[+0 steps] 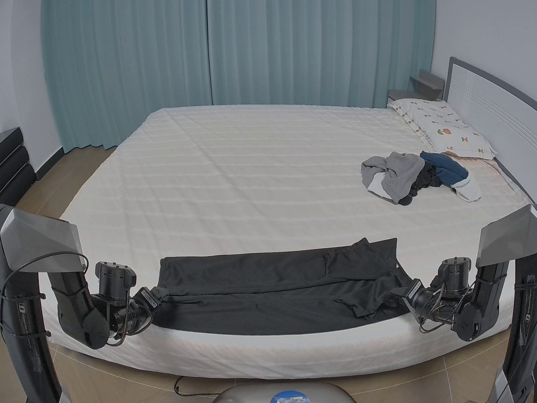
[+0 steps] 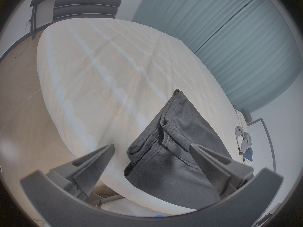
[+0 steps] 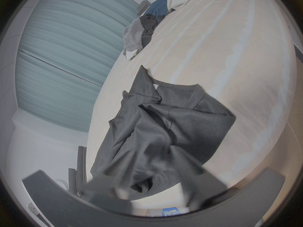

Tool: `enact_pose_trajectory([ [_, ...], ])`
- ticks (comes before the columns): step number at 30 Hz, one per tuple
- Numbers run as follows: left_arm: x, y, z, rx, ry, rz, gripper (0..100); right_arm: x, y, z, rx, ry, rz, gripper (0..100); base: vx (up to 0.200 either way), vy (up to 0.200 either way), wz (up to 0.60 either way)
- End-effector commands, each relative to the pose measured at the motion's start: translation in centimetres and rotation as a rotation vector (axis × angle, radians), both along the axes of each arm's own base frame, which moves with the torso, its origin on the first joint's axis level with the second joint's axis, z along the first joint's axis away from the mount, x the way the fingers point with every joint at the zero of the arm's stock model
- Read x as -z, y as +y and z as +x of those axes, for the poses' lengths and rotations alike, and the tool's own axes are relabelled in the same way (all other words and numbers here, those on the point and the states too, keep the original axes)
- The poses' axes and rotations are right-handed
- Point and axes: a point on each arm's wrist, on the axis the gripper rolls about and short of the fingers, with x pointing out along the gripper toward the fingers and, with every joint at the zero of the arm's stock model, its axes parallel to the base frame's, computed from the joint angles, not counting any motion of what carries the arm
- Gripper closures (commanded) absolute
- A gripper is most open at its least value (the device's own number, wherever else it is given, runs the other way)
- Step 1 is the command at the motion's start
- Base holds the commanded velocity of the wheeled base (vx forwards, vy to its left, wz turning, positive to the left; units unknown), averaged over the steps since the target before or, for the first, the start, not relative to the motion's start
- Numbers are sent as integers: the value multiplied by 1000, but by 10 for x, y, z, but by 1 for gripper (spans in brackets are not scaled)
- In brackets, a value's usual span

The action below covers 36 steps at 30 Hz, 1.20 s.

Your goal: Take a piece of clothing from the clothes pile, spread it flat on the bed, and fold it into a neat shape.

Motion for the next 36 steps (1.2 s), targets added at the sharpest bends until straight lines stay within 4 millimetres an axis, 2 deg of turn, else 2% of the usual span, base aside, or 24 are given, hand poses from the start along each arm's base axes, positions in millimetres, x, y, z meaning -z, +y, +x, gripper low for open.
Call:
enact_pose_trajectory([
  [1, 0, 0, 0, -2, 1, 0, 0, 2, 1, -1, -2, 9, -2, 100, 0, 0, 0],
  [8, 0, 2, 0, -6, 1, 0, 0, 0, -3, -3, 9, 11, -1, 100, 0, 0, 0],
  [17, 0, 2, 0, -6, 1, 0, 0, -12, -16, -6, 48, -17, 3, 100, 0, 0, 0],
  [34, -3, 3, 0, -11, -8, -1, 0, 3, -24, -11, 10, 27, -76, 100, 0, 0, 0],
  [35, -3, 4, 1, -14, -13, -1, 0, 4, -23, -12, 7, 31, -77, 0, 0, 0, 0],
  [36, -4, 5, 1, -17, -16, -1, 0, 6, -23, -12, 4, 37, -78, 0, 0, 0, 0],
])
